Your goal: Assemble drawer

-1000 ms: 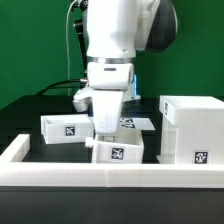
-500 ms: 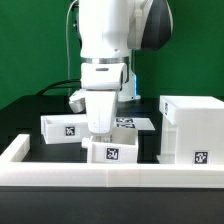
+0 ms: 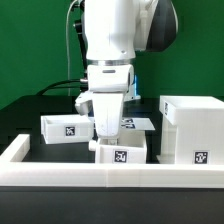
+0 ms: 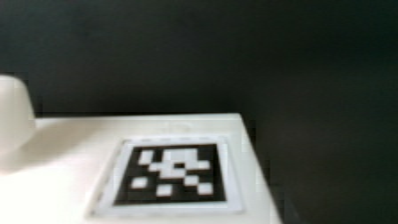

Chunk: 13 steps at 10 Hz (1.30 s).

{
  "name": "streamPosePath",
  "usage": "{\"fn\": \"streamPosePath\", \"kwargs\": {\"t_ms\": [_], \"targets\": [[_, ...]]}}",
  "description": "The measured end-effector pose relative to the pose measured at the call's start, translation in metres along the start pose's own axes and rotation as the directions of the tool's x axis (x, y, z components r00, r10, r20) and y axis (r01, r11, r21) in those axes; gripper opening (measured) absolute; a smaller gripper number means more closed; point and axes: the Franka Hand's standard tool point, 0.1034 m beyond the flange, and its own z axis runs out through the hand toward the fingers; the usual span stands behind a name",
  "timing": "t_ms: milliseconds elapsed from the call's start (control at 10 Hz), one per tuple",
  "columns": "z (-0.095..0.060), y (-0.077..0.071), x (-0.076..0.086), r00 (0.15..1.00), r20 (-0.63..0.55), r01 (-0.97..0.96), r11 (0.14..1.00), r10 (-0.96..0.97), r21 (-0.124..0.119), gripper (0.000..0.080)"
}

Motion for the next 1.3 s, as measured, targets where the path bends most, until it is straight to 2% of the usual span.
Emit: {"fn": "streamPosePath", "kwargs": {"t_ms": [100,200,300,400,600,1000,1300], "targets": [[0.0,0.003,0.004,1.0,0.003,0.018,1.0,-0.018,-0.002,0.0041],[-0.001,0.007,0.007,1.0,0.004,0.029,0.999,-0.029,-0.019,0.0041],[-0.001,0.008,0.008,1.0,0.003,0.028,0.998,-0.028,-0.057,0.0041],[0.001,0.005,0.006,1.0,0.003,0.025,0.999,-0.025,-0.042,0.0041],[0.002,0.005,0.007,0.999,0.005,0.033,0.999,-0.032,-0.041,0.0041],[0.002,0.012,0.027,0.997,0.009,0.083,0.996,-0.083,-0.042,0.0041],[0.003,0.012,0.031,0.993,0.018,0.115,0.993,-0.114,-0.041,0.0041]]}}
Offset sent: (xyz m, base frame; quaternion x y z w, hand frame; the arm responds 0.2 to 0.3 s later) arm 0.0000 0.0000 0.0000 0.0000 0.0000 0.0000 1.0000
